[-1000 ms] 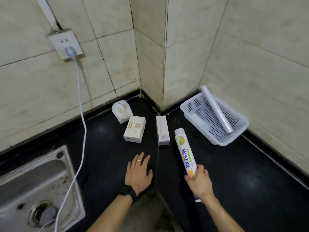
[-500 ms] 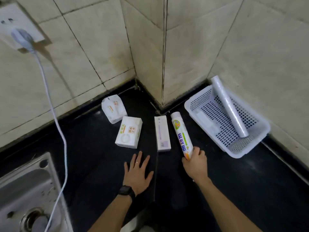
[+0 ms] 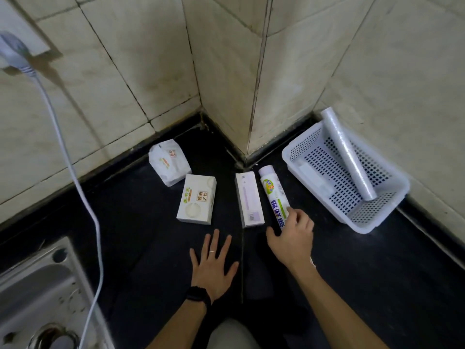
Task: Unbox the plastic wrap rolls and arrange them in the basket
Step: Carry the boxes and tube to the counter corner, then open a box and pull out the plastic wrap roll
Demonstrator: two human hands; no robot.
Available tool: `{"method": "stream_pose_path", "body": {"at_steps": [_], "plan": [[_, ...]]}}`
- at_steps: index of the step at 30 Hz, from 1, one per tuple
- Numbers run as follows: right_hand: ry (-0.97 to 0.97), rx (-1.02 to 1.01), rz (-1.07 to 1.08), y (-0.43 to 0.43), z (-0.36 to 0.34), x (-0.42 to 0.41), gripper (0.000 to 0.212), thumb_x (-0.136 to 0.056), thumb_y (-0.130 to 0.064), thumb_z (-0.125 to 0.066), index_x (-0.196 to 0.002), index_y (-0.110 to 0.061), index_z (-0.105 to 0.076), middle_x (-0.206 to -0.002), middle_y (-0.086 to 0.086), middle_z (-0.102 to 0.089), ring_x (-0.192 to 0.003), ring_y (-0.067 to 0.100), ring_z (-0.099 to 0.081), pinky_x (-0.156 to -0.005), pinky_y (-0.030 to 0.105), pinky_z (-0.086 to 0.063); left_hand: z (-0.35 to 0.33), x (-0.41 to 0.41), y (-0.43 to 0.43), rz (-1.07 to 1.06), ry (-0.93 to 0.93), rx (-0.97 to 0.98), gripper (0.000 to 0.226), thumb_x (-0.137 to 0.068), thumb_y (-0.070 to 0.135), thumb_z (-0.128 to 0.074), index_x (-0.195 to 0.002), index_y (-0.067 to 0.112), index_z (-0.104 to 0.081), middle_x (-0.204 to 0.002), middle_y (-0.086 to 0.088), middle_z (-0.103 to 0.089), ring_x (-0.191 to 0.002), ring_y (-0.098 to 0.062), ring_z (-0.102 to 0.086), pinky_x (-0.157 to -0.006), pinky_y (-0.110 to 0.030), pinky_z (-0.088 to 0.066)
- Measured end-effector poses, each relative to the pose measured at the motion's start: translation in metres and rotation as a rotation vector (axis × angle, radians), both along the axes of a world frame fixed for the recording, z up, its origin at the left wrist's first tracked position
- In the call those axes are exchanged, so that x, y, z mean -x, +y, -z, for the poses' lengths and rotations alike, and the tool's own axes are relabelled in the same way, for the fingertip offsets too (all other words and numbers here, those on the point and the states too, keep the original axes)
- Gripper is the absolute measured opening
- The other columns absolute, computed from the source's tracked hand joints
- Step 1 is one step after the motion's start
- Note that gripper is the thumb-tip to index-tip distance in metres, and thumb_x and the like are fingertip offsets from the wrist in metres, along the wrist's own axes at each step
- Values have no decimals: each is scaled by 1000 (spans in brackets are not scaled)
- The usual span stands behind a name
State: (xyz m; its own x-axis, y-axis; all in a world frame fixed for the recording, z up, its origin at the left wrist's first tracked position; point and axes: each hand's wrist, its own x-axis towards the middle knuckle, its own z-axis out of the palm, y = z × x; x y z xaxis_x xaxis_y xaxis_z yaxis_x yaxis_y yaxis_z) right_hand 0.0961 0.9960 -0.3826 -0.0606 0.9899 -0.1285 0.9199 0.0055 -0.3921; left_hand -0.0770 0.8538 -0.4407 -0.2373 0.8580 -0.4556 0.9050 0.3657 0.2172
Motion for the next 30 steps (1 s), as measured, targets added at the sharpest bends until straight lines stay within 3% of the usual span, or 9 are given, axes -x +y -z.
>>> {"method": "stream_pose_path", "body": {"at_steps": [3,7,12,15,21,23,25,26,30], "plan": [[118,-71,-70,-2,-7,31,63,-80,-47,-67,-129,-11,-51,-132,13,-48,-118,32,-42,-95,47,-47,3,1,-1,-2,-10,-18,73,-92,69,-19,-154,45,10,-161,8,28,-146,-16,29,-115,-64,5],[122,103,-106,1,-4,59,70,-82,-56,-67,-132,-13,-45,-133,14,-47,-119,35,-47,-93,46,-48,4,2,-1,-10,-32,-30,73,-92,67,-23,-154,45,7,-162,8,25,-148,-16,25,-115,-64,5],[135,181,-82,3,0,61,64,-84,-43,-68,-131,-15,-36,-125,18,-55,-106,37,-60,-88,47,-53,-2,4,1,-4,-57,-5,76,-92,64,-32,-155,44,7,-164,7,21,-151,-20,15,-115,-65,2],[180,212,-34,2,-7,52,58,-84,-42,-68,-128,-15,-42,-120,16,-61,-104,34,-61,-87,38,-50,-11,6,9,-38,-132,20,75,-93,61,-38,-156,43,-3,-165,6,15,-151,-20,13,-117,-65,-2],[409,231,76,-46,-43,-1,49,-78,-50,-70,-117,-37,-42,-111,-12,-62,-92,6,-60,-78,24,-44,-69,-1,37,-384,-612,-119,81,-86,68,-56,-150,23,-37,-155,-5,-38,-141,-18,-36,-115,-33,-31],[493,225,94,-71,-52,-23,49,-74,-51,-71,-111,-50,-39,-103,-24,-62,-91,-8,-59,-71,13,-43,-95,-13,46,-520,-882,-92,78,-76,72,-65,-141,33,-45,-138,5,-56,-120,-4,-54,-96,-17,-41],[522,216,94,-95,-59,-43,48,-71,-53,-71,-107,-53,-40,-101,-31,-62,-91,-15,-57,-64,10,-44,-118,-32,53,-574,-1040,-114,56,-63,77,-73,-107,45,-61,-112,14,-70,-97,6,-65,-76,-7,-46],[529,210,85,-106,-60,-52,48,-70,-53,-71,-108,-53,-42,-103,-35,-61,-90,-14,-59,-63,10,-46,-122,-41,56,-570,-1091,-126,53,-57,75,-78,-97,43,-65,-103,11,-74,-92,4,-69,-73,-10,-51],[583,253,84,-143,-61,-97,43,-72,-56,-75,-104,-49,-49,-103,-29,-64,-91,-6,-63,-71,14,-50,-128,-89,50,-524,-1074,-45,50,-70,34,-86,-109,30,-55,-109,0,-69,-99,-15,-70,-88,-40,-59]]}}
